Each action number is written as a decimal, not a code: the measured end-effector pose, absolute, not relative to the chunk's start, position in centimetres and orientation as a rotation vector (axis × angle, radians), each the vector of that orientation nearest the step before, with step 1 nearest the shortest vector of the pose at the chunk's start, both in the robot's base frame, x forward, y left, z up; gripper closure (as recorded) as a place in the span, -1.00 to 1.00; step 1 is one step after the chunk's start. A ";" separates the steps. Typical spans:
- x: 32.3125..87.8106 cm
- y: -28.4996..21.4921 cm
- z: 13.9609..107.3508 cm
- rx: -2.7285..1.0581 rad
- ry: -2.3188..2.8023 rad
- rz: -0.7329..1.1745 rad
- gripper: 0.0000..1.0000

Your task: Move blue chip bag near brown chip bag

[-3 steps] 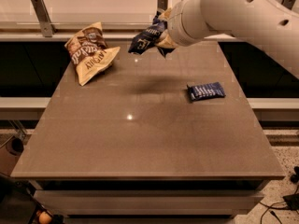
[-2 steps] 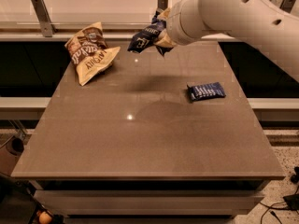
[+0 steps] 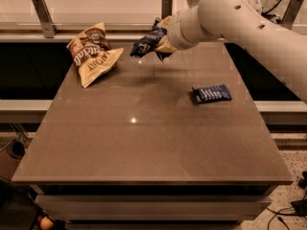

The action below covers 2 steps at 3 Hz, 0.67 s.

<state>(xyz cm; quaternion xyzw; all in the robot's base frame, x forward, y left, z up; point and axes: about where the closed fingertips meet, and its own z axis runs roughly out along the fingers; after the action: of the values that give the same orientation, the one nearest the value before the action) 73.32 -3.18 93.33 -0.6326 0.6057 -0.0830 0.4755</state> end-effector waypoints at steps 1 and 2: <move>75.3 -3.8 90.6 -1.570 1.534 -0.182 1.00; 77.1 -4.0 89.0 -1.614 1.566 -0.185 1.00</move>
Offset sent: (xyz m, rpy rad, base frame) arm 0.0592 -0.0130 -0.0564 -0.1101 0.1304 -0.0113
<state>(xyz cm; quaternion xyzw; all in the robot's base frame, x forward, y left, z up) 77.06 -3.96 89.01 -0.6463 0.6271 -0.0740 0.4285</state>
